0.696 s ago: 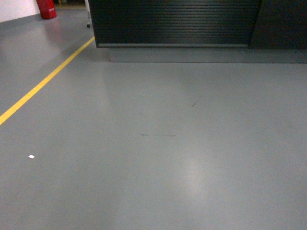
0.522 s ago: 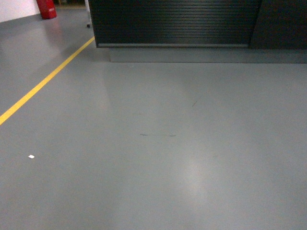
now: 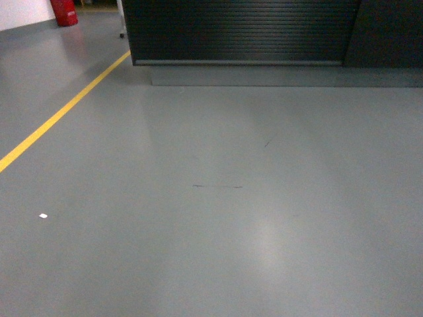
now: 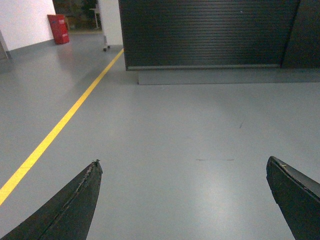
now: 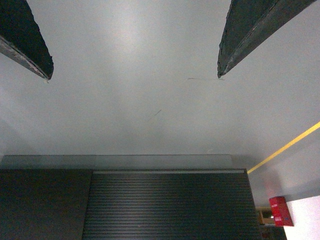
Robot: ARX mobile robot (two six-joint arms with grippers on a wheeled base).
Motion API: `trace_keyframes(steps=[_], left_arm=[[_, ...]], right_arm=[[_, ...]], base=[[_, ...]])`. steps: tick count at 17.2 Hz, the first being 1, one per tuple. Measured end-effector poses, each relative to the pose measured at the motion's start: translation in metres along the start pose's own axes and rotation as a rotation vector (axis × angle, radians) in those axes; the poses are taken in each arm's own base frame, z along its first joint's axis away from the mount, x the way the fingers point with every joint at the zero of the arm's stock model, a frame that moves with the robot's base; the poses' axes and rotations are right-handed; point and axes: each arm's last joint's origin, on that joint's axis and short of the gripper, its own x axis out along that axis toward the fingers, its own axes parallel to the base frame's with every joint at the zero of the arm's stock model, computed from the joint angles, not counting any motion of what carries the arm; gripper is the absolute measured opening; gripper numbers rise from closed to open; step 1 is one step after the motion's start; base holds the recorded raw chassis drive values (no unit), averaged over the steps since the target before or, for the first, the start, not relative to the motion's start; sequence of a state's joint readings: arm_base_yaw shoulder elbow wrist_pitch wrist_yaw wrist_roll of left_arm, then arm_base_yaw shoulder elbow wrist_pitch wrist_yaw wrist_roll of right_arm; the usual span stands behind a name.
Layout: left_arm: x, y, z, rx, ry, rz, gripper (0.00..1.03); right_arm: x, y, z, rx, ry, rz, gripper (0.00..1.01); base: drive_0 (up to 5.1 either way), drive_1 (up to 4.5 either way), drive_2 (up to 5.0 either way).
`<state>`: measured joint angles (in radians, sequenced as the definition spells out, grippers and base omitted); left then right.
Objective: Place dark red mango on scale at checkout
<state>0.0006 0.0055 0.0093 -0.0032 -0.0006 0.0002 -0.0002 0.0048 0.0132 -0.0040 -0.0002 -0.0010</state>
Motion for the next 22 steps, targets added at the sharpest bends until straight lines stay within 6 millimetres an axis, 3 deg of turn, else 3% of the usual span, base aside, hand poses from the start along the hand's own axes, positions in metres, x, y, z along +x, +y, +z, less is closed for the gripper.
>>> trace_keyframes(steps=[22], left_arm=[[0.0,0.0,0.0,0.0,0.0,0.0,0.98]], right_arm=[[0.0,0.0,0.0,0.0,0.0,0.0,0.98]], base=[[0.0,0.0,0.0]])
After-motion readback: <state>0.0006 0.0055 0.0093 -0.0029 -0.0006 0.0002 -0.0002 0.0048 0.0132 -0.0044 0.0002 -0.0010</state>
